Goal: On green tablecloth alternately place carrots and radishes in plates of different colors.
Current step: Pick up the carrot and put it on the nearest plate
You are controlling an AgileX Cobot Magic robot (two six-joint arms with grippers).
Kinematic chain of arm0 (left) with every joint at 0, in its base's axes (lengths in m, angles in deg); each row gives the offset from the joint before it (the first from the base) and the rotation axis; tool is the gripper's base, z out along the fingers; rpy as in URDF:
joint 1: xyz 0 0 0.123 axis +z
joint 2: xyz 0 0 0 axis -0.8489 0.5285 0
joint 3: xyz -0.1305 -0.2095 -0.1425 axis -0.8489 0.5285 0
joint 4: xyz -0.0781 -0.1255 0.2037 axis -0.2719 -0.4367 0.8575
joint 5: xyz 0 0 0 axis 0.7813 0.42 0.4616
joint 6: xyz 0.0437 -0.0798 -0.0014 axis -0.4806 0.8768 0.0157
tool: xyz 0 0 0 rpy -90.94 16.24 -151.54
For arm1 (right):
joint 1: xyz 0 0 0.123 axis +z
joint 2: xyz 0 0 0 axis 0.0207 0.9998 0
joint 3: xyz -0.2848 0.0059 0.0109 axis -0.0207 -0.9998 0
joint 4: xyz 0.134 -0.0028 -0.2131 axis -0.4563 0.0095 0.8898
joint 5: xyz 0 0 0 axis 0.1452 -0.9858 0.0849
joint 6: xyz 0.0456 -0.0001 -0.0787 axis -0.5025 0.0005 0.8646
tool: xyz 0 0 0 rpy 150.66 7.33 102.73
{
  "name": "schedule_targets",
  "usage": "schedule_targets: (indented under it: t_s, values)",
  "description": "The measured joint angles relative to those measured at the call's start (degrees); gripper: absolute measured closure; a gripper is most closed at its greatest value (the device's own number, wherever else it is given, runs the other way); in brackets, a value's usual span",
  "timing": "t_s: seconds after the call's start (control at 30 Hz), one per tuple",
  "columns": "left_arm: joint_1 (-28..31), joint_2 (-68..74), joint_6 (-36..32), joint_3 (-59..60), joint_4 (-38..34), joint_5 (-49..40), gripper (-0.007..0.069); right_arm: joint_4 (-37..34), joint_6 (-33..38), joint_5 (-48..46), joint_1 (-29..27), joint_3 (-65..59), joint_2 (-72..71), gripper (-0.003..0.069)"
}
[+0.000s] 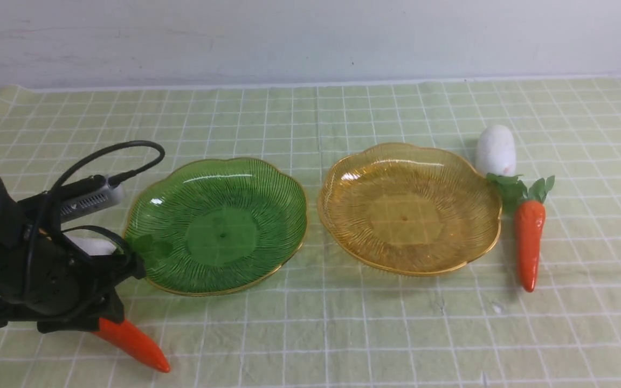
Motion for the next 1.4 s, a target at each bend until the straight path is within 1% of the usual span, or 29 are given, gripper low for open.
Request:
schedule_targets:
  t_s: [0.1, 0.13, 0.17, 0.27, 0.33, 0.37, 0.43, 0.5, 0.53, 0.57, 0.6, 0.63, 0.67, 0.8, 0.93, 0.97, 1.03, 1.13, 1.17, 1.2, 1.27, 1.3, 1.37, 1.4]
  values:
    - [0.0, 2.7, 4.1, 0.0, 1.1, 1.1, 0.0167, -0.3, 2.0, -2.5, 0.0, 1.8, 4.3, 0.0673]
    - [0.0, 3.5, 4.8, 0.0, 1.2, 1.5, 0.0139, -0.6, 2.5, -2.9, 0.0, 2.0, 5.6, 0.0673]
    - [0.0, 4.5, 5.7, 0.0, 1.2, 2.4, 0.0089, -1.0, 2.6, -3.3, 0.0, 2.1, 6.8, 0.0673]
    - [0.0, 7.0, 6.6, -0.1, 1.2, 5.4, 0.0019, -1.5, 2.9, -4.1, 0.0, 2.1, 9.3, 0.0673]
    - [0.0, 8.2, 6.8, -0.2, 1.2, 6.3, 0.0009, -1.7, 2.9, -4.6, 0.0, 2.1, 11.1, 0.0673]
    - [0.0, 8.8, 6.8, -0.4, 1.2, 6.5, 0.0015, -1.7, 2.9, -4.8, 0.0, 2.1, 11.9, 0.0673]
    - [0.0, 9.5, 6.8, -0.4, 1.3, 6.4, 0.0061, -1.7, 3.0, -4.9, 0.0, 2.1, 13.1, 0.0673]
    - [0.0, 10.1, 6.8, -0.4, 2.1, 4.8, 0.0165, -1.3, 2.6, -4.8, 0.0, 2.1, 14.4, 0.0673]
    - [0.0, 10.1, 6.9, -0.4, 2.6, 4.0, 0.0230, -0.9, 2.2, -4.7, 0.0, 2.2, 15.2, 0.0673]
    - [0.0, 10.1, 7.0, -0.4, 3.8, 2.0, 0.0342, -0.4, 1.9, -4.7, 0.0, 2.3, 15.7, 0.0673]
    - [0.0, 10.1, 7.1, -0.4, 4.6, 1.2, 0.0417, 0.7, 1.3, -4.9, 0.0, 2.8, 16.6, 0.0673]
    - [0.0, 9.7, 7.1, -0.4, 5.9, -0.5, 0.0430, 3.2, 0.0, -5.2, 0.0, 3.6, 18.0, 0.0673]
    - [0.0, 9.4, 7.1, -0.4, 6.2, -1.0, 0.0423, 4.1, -0.3, -5.4, 0.0, 4.2, 18.5, 0.0673]
    - [0.0, 2.2, 7.3, -0.4, 8.7, -6.2, 0.0412, 15.1, -9.5, -6.8, 0.0, 9.5, 23.9, 0.0673]
    - [0.0, -8.6, 6.4, -1.1, 8.6, -8.8, 0.0412, 23.5, -18.0, -6.4, 0.0, 13.9, 30.0, 0.0672]
    - [0.0, -10.5, 5.7, -1.6, 8.6, -8.8, 0.0412, 24.6, -18.5, -6.1, 0.0, 14.6, 31.3, 0.0670]
    - [-0.1, -12.5, 4.4, -2.5, 8.5, -8.8, 0.0412, 25.7, -19.4, -5.6, 0.0, 15.4, 33.1, 0.0666]
    - [-1.2, -15.3, -3.5, -7.9, 7.6, -7.9, 0.0412, 27.3, -20.2, -4.7, 0.0, 18.2, 39.7, 0.0632]
    - [-1.5, -15.3, -4.6, -9.1, 7.3, -7.7, 0.0412, 27.3, -20.3, -4.6, 0.0, 18.4, 40.5, 0.0627]
    - [-2.2, -14.6, -8.3, -11.3, 6.0, -6.9, 0.0412, 27.4, -20.3, -4.1, 0.0, 20.0, 43.8, 0.0603]
    - [-3.6, -12.1, -13.1, -14.8, 3.8, -4.5, 0.0412, 27.0, -20.3, -3.7, -0.1, 22.3, 47.6, 0.0563]
    - [-4.5, -10.4, -15.1, -16.0, 2.9, -3.2, 0.0412, 26.9, -20.3, -3.6, -0.2, 22.9, 48.9, 0.0548]
    - [-6.2, -7.1, -18.4, -17.6, 1.9, -0.6, 0.0412, 26.1, -20.3, -3.4, -0.4, 24.7, 52.9, 0.0493]
    - [-6.6, -6.3, -18.9, -17.9, 1.8, -0.1, 0.0412, 25.9, -20.3, -3.3, -0.4, 25.2, 54.1, 0.0481]
